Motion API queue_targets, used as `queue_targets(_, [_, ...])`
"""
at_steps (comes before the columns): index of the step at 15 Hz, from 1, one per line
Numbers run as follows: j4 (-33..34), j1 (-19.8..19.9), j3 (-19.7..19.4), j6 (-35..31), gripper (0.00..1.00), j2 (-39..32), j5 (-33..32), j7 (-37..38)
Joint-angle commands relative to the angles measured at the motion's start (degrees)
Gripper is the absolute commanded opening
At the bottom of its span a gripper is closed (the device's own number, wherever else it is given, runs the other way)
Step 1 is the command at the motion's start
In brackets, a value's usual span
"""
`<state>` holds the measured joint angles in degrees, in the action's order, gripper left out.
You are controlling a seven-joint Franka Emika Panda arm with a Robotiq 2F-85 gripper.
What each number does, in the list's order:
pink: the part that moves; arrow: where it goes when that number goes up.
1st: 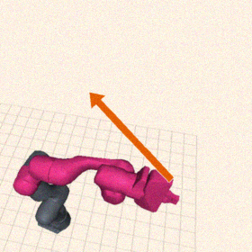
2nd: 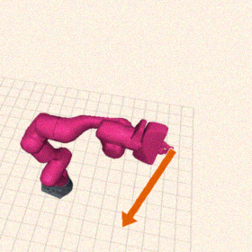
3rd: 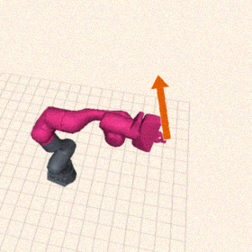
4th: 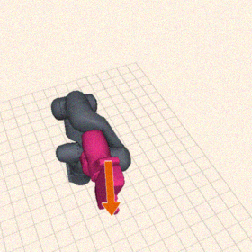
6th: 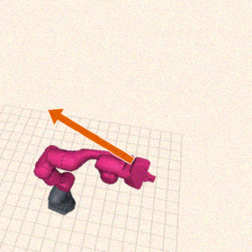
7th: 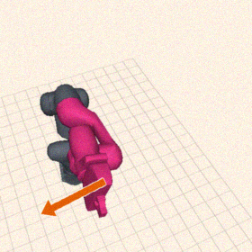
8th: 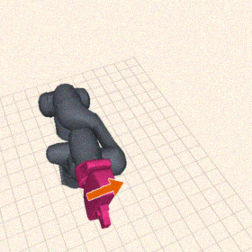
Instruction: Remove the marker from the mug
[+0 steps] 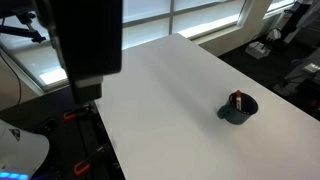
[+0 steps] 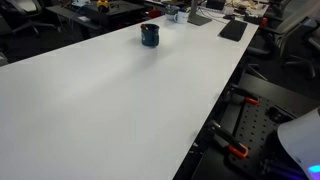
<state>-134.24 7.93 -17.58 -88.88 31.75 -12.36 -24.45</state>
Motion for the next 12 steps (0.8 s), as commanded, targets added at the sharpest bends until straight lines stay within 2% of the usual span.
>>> queue_targets(1, [0.07,0.21,0.19,0.06,1.00,-0.06,0.10,-0.09])
queue_targets(9, [0.07,0.21,0.19,0.05,1.00,-0.06,0.10,-0.09])
queue_targets(12, [5.41,-1.25,1.70,2.56,1.00,-2.77,1.16,0.20])
